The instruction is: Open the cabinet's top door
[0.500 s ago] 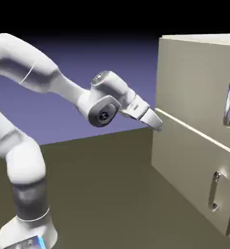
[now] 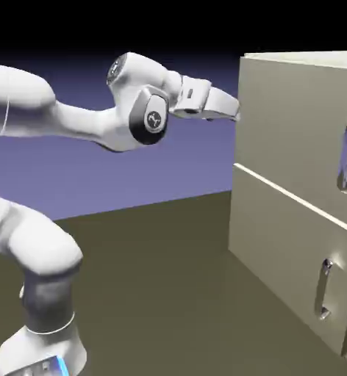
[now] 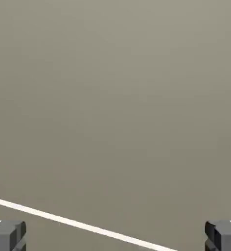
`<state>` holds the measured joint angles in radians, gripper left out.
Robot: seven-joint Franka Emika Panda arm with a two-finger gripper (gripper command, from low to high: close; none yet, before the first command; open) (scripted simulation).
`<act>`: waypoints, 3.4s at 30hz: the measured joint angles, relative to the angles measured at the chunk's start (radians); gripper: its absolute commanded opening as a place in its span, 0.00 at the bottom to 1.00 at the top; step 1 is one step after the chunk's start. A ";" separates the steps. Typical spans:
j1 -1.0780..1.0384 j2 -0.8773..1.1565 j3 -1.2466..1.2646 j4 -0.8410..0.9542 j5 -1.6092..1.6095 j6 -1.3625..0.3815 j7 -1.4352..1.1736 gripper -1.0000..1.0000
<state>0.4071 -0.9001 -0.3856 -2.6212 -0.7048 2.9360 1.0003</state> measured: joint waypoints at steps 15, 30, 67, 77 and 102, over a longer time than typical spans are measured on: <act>0.366 -0.306 -0.357 0.175 -0.652 -0.094 0.240 1.00; 0.731 -0.611 -0.714 0.349 -1.305 -0.187 0.480 1.00; 0.532 -0.833 -0.610 -0.221 -1.760 -0.907 1.000 0.00; 0.277 -0.601 -0.358 -0.321 -1.640 -0.873 1.292 0.00; -0.077 -0.568 0.388 -0.447 -0.881 -0.854 1.391 0.00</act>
<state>0.3303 -1.4677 0.0025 -3.0685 -1.5860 2.0816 2.3910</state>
